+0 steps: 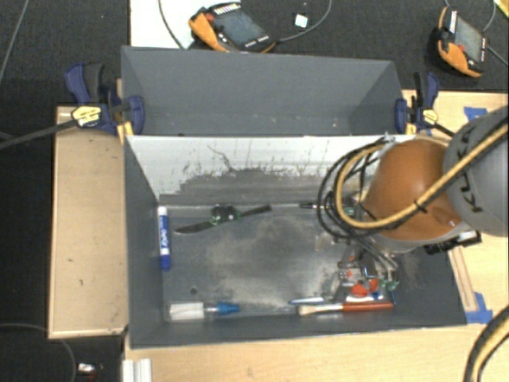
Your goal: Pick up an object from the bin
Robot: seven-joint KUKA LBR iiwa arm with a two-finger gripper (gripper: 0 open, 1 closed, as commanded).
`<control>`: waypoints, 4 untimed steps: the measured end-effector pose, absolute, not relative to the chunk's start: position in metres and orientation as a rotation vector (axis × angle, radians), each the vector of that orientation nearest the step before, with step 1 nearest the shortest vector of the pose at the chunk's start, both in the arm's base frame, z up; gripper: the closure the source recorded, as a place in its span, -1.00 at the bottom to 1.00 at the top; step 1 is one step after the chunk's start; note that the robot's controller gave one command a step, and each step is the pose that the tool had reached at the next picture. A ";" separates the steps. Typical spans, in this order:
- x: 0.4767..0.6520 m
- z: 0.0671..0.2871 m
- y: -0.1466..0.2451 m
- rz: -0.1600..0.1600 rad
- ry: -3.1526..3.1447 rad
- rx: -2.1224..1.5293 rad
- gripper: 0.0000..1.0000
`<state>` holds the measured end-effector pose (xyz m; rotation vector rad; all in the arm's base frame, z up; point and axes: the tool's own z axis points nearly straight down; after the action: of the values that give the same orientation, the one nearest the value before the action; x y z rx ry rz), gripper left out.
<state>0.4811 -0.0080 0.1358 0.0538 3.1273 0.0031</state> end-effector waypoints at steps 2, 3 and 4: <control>0.477 0.071 0.006 0.005 3.122 0.131 -1.00; 0.483 0.070 0.011 0.004 2.972 1.000 1.00; 0.483 0.070 0.011 0.004 2.973 0.999 1.00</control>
Offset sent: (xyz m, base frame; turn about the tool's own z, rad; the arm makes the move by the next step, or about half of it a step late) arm -0.0050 0.0132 -0.0658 0.0489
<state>0.4826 0.0106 0.0704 0.9992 2.9725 0.0041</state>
